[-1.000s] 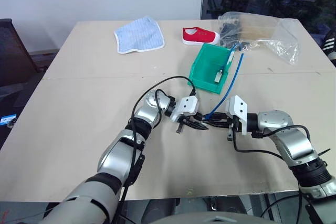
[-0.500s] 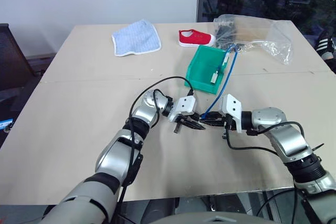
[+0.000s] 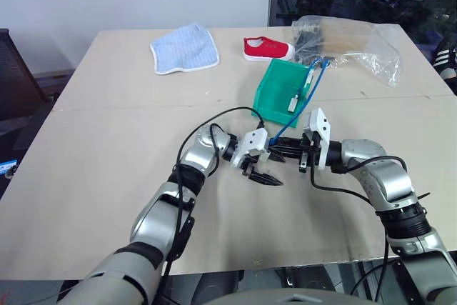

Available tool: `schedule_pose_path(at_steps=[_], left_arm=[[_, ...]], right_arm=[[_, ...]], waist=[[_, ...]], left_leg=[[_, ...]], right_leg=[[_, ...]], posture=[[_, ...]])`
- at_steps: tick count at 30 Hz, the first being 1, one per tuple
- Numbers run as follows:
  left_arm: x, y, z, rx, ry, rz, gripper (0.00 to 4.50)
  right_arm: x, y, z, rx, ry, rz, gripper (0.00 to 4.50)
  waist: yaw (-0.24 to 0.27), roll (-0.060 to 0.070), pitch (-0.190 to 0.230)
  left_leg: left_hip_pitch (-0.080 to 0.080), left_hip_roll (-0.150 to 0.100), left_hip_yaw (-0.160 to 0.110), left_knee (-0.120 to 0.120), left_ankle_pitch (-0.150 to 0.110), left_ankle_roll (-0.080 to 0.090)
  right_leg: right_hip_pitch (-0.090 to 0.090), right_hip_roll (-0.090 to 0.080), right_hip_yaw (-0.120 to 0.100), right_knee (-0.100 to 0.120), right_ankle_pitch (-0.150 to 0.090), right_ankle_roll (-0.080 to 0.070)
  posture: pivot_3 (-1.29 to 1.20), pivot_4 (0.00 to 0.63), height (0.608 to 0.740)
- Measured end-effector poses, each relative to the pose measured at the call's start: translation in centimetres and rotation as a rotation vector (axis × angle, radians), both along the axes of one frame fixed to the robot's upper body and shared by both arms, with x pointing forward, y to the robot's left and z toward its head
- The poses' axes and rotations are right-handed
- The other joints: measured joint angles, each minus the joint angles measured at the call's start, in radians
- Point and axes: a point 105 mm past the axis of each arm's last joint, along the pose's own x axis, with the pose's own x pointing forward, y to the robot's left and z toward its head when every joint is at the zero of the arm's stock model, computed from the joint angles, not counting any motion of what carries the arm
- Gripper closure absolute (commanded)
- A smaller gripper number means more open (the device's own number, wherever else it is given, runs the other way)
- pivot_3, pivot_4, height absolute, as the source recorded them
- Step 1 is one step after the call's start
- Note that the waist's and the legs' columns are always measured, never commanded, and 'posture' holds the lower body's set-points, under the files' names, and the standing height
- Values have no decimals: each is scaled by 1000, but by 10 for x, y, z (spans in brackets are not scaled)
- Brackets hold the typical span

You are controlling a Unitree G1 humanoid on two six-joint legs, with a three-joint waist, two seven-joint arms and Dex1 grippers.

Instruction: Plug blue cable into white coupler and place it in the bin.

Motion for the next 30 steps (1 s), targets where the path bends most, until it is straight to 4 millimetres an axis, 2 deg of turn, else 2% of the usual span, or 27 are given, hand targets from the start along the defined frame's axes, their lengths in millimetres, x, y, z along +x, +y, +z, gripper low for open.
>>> schedule_pose_path(at_steps=[2,6,12,16,19,20,22,23,24,28,29,30], left_arm=[[2,13,16,-30,-34,91,139],[1,39,45,-69,-81,315,139],[-1,47,96,-159,-137,586,139],[-1,51,104,-152,-146,712,139],[2,50,107,-164,-133,790,139],[4,50,109,-170,-132,817,87],[5,49,113,-181,-135,833,87],[5,48,115,-188,-133,843,87],[5,48,115,-189,-132,847,87],[7,47,117,-202,-127,868,87],[7,47,118,-206,-127,872,87],[7,47,118,-208,-126,874,87]], right_arm=[[5,-8,4,-5,44,-18,4500],[31,-27,32,-6,62,-113,4500],[69,-33,73,10,82,-198,4500],[88,-29,87,12,105,-218,4500],[106,-24,89,-22,118,-255,4500],[117,-22,87,-48,115,-292,3884],[125,-22,85,-75,102,-322,3481],[131,-23,84,-92,92,-345,2748],[134,-23,83,-97,90,-354,2512],[164,-42,90,-170,-71,-610,422],[173,-53,95,-189,-141,-721,70],[176,-60,99,-194,-179,-774,70]], waist=[[-5,0,0],[-5,1,0],[6,1,1],[3,1,1],[-1,1,1],[-1,1,1],[-1,1,1],[0,1,1],[0,1,1],[-1,1,1],[0,1,1],[0,1,1]], left_leg=[[-2,0,2,0,0,0],[-2,0,2,-1,0,0],[-2,-1,2,-1,0,0],[-2,-1,5,-1,0,0],[-2,-1,6,-2,0,0],[-2,-1,7,-2,0,0],[-3,-1,7,-2,0,0],[-3,-1,7,-2,0,0],[-3,-1,7,-2,0,0],[-3,-1,8,-3,0,-1],[-4,-1,8,-3,0,-1],[-3,-1,8,-3,0,-1]], right_leg=[[-4,0,4,2,0,0],[-7,-1,8,5,0,0],[-7,0,7,6,0,0],[-8,-1,9,6,0,0],[-10,0,11,6,0,0],[-10,0,11,6,0,0],[-10,0,11,6,0,0],[-10,-1,11,5,0,0],[-10,-1,11,5,0,0],[-11,-1,12,3,0,0],[-11,-1,12,3,0,0],[-11,-1,12,3,0,0]], posture=[[0,150,740],[0,150,740],[0,150,740],[0,150,740],[0,150,740],[0,150,740],[0,150,740],[0,150,740],[0,150,740],[0,150,740],[0,150,740],[0,150,740]])
